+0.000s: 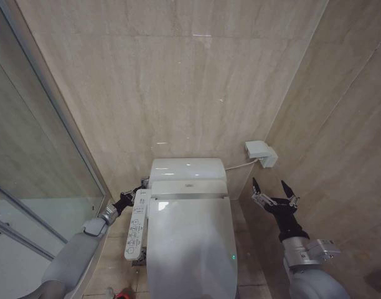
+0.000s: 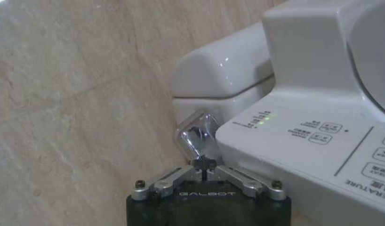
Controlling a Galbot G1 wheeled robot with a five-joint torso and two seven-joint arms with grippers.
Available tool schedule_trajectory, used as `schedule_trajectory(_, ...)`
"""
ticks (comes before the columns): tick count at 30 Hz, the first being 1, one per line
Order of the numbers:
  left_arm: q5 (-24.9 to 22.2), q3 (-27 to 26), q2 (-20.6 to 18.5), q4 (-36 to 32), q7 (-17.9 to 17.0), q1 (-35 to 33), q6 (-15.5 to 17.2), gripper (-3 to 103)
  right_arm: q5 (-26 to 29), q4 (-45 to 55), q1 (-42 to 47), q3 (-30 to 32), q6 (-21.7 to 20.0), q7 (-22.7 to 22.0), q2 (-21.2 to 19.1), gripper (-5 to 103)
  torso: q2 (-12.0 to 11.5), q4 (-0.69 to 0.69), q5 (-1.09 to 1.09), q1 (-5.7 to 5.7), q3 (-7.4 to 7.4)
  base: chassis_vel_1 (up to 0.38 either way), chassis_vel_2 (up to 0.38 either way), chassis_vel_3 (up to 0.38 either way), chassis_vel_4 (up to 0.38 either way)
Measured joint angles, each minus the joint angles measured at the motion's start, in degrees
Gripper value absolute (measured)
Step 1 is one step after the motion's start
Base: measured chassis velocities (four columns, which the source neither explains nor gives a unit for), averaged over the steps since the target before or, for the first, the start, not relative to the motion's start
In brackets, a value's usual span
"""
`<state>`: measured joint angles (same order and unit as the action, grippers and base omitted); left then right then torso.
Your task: Open the toilet lid, clean the toilet bowl with a toilet brush, close the toilet lid, and flush.
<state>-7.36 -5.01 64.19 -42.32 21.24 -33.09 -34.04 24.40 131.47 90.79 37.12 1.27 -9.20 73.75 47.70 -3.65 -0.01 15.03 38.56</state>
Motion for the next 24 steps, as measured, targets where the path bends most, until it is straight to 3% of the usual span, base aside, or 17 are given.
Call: schedule_trajectory(24,-0.13,-0.35,-0.45,-0.41,0.14,-0.05,-0.35,0,0.0,0.0,0.0,0.0,0.0,0.0,0.0,100,0.01,0.0,0.0,0.0,0.0,0.0,0.0,0.0,0.0)
